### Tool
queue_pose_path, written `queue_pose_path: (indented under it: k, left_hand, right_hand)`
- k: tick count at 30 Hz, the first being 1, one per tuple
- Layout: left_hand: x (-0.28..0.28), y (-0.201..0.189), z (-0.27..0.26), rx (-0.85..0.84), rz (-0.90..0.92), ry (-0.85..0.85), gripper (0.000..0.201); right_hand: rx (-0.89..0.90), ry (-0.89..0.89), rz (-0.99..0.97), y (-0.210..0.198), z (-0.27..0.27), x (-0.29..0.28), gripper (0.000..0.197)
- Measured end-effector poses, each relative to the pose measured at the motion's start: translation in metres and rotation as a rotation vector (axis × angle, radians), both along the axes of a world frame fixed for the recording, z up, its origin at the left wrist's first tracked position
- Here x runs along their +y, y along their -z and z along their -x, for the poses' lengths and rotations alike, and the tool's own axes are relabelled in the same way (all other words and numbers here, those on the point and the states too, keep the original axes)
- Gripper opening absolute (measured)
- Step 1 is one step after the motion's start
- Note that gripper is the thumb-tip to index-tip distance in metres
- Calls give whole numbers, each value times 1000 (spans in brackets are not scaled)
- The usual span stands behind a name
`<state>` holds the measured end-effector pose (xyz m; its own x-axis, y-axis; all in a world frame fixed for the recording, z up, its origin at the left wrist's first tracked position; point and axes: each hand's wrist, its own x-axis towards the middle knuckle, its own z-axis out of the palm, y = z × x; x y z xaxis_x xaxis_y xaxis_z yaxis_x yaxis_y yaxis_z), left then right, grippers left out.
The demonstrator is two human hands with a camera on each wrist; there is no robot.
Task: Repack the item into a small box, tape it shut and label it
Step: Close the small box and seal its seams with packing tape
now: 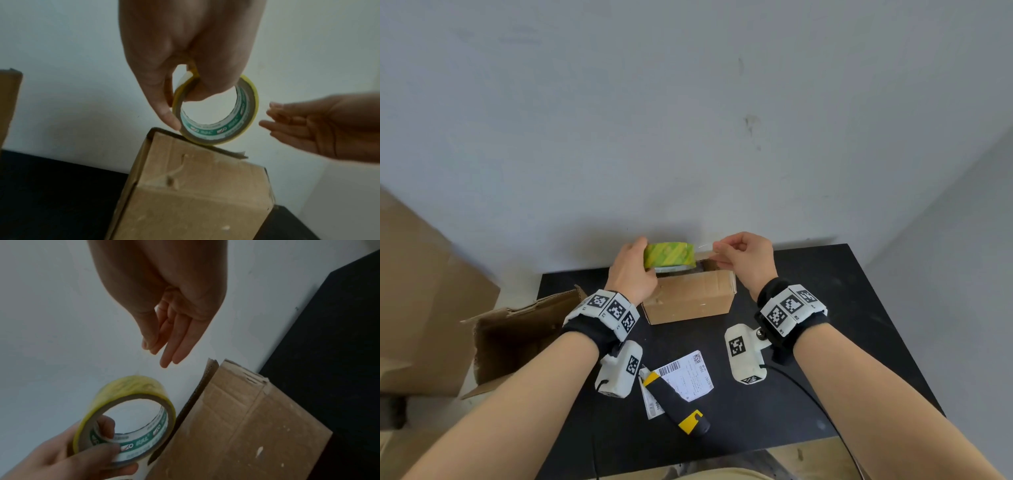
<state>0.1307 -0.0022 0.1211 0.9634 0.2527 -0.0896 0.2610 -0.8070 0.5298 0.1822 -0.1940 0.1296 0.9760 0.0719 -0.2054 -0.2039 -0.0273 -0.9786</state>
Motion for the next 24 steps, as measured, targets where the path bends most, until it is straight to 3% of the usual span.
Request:
queue_pose_path:
  k: [5,10,13,15,19,24]
  left_hand:
    - [6,-4,-4,-21,-70,-56,34]
    - [0,-11,-8,-116,-27,-182,33]
    - [0,-8,-8,-219,126,-262,25]
    - [-4,-3,-5,-258,324,-329,13]
    - [-20,13,5,-236,751,-472,10]
    - [-26,43,11,-162,858,-524,10]
  right_hand:
    - [27,77,-50,-1,-7,-19,6]
    - [1,104,54,16,-10,-24,7]
    - [35,57,19,23,-13,-21,5]
    - [59,30,-6,28,-12,-16,5]
    - [-17,-16,159,39,-13,-8,14]
    - [-36,-165,365,51,-21,-10,10]
